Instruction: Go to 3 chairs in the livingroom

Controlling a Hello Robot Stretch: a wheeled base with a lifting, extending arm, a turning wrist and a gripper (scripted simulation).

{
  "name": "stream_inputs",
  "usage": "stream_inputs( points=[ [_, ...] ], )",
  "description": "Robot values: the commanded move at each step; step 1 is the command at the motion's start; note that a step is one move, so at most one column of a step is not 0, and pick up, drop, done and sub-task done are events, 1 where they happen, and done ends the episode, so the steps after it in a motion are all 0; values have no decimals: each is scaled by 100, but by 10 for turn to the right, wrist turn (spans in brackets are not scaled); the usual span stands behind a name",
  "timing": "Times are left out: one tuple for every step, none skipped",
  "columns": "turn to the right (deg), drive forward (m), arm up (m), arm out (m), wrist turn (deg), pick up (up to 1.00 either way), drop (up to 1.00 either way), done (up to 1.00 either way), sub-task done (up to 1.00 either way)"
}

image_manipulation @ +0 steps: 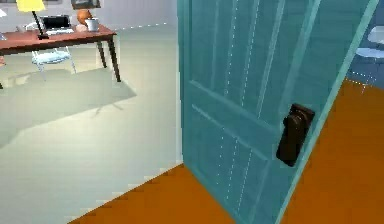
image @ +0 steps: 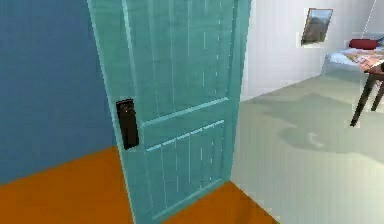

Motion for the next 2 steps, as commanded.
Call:
stream_inputs(
  points=[
    [450, 0, 0, 0, 0, 0, 0, 0, 0],
    [60, 0, 0, 0, 0, 0, 0, 0, 0]
  ],
)
